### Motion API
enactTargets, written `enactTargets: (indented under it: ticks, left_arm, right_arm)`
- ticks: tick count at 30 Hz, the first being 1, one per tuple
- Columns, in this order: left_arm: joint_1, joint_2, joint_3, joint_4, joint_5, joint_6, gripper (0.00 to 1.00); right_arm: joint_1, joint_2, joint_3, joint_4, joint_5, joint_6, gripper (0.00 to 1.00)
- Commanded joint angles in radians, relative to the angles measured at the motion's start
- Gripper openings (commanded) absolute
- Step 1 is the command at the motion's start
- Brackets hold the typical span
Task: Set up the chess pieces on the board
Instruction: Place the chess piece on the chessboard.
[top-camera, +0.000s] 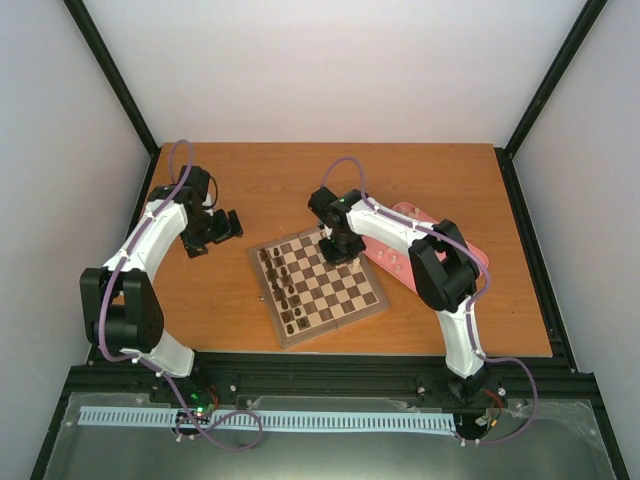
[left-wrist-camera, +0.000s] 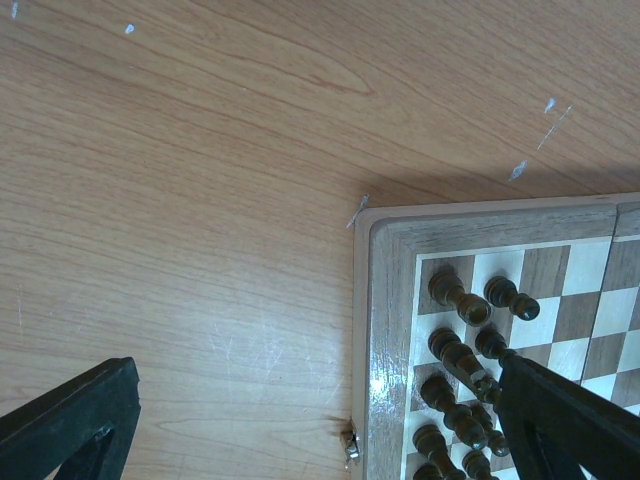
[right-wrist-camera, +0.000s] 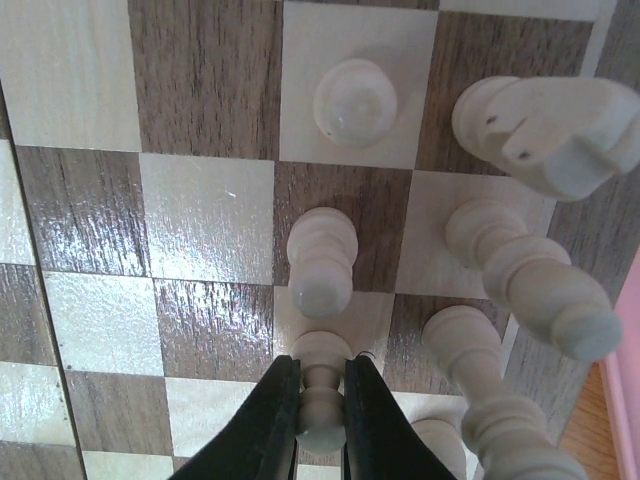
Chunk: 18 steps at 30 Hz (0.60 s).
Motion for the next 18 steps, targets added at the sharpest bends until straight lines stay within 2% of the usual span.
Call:
enactTargets:
  ticks: [1,9,14,18]
  left_arm:
    - [-0.006,0.007,0.024,0.007,0.002,0.001,1.00]
    - [-0.006,0.006,0.023,0.008,0.000,0.001,1.00]
    - [-0.006,0.001,0.020,0.009,0.000,0.001,1.00]
    - [-0.006,-0.001,0.018,0.008,0.001,0.001,1.00]
  right_arm:
    - [-0.006,0.015,0.022,-0.005,0.022,-0.011,0.10]
    - [-0.006,0.006,0.020,0.004,0.020,-0.011,0.18]
    - [-0.006,-0.013,0.022,0.007,-0.006,-0.015,0.20]
    - [-0.006,-0.056,0.031,0.005,-0.041,-0.028,0.25]
